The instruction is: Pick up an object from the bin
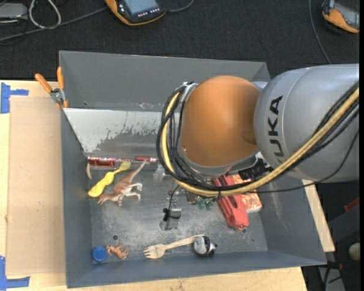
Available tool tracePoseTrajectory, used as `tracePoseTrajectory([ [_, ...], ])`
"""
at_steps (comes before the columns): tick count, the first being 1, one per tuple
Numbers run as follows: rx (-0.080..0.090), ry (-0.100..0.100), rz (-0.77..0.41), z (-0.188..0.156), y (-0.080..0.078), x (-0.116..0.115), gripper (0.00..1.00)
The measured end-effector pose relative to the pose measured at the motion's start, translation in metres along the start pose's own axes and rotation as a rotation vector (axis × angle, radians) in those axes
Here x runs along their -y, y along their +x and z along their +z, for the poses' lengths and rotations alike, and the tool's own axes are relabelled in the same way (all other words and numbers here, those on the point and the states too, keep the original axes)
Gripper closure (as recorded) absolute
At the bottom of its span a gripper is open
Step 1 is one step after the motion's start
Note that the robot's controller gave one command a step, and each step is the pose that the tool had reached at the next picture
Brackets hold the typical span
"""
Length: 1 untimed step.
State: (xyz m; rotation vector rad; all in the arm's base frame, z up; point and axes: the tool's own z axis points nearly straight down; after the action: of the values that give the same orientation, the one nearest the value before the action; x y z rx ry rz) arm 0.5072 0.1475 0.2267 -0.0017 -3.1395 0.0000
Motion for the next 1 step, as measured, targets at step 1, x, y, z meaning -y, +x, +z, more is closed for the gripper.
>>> tracePoseTrajectory([
  [1,0.001,0.000,0.210,0.0060,-0.0239,-0.0198,0.00],
])
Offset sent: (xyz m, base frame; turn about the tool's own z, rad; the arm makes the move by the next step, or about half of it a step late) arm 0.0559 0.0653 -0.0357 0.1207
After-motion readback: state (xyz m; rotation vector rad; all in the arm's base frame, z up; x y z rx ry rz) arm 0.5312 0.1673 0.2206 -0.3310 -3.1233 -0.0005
